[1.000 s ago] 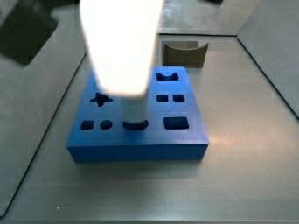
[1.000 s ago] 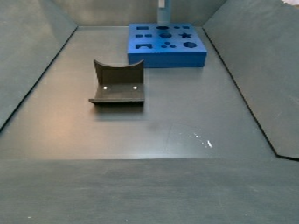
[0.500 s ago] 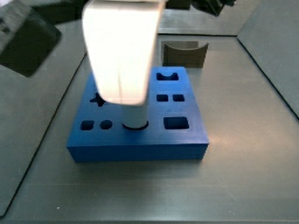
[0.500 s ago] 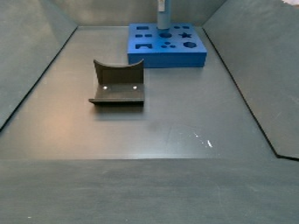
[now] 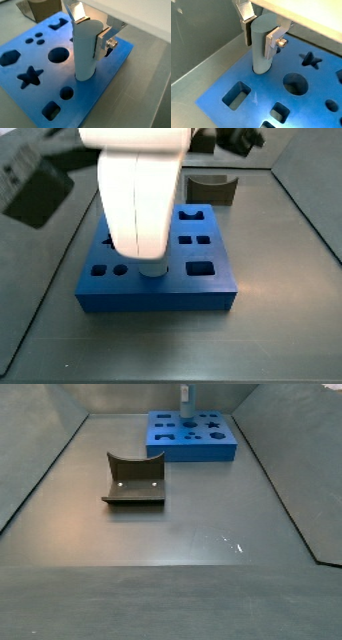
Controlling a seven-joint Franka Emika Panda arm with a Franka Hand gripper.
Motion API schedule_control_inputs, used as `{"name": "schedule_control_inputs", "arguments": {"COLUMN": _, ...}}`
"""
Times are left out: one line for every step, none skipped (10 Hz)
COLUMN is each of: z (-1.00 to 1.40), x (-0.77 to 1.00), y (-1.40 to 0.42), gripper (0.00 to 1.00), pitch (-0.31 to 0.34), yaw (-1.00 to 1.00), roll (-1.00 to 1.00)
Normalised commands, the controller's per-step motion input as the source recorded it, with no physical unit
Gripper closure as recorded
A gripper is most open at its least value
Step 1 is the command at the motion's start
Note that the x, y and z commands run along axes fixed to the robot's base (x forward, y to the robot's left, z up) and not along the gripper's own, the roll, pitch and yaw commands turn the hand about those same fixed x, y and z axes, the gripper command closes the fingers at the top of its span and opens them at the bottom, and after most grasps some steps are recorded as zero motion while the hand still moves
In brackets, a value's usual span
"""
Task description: Insert the oval object.
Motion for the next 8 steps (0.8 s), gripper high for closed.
{"name": "schedule_control_inputs", "arguments": {"z": -0.48, "x": 0.01, "y": 0.00, "gripper": 1.00, "pitch": -0.063, "yaw": 0.00, "roll": 0.02}}
{"name": "schedule_control_inputs", "arguments": {"z": -0.51, "x": 0.00, "y": 0.00, "gripper": 1.00, "pitch": -0.067, "yaw": -0.12, "roll": 0.09}}
{"name": "schedule_control_inputs", "arguments": {"z": -0.40, "x": 0.00, "y": -0.02, "gripper": 1.00, "pitch": -0.053, "yaw": -0.18, "roll": 0.12}}
{"name": "schedule_control_inputs", "arguments": {"z": -0.41, "x": 0.00, "y": -0.05, "gripper": 1.00, "pitch": -0.071, "yaw": -0.19, "roll": 0.12}}
{"name": "schedule_control_inputs", "arguments": {"z": -0.47, "x": -0.07, "y": -0.07, "gripper": 1.00, "pitch": -0.123, "yaw": -0.23, "roll": 0.13}}
{"name": "schedule_control_inputs", "arguments": {"z": -0.44, "x": -0.11, "y": -0.07, "gripper": 1.00, "pitch": -0.147, "yaw": -0.23, "roll": 0.14}}
{"name": "schedule_control_inputs", "arguments": {"z": -0.18, "x": 0.00, "y": 0.00, "gripper": 1.00, "pitch": -0.123, "yaw": 0.00, "roll": 0.00}}
{"name": "schedule_control_inputs", "arguments": {"z": 0.00, "x": 0.00, "y": 0.00, "gripper": 1.00, "pitch": 0.000, "yaw": 0.00, "roll": 0.00}}
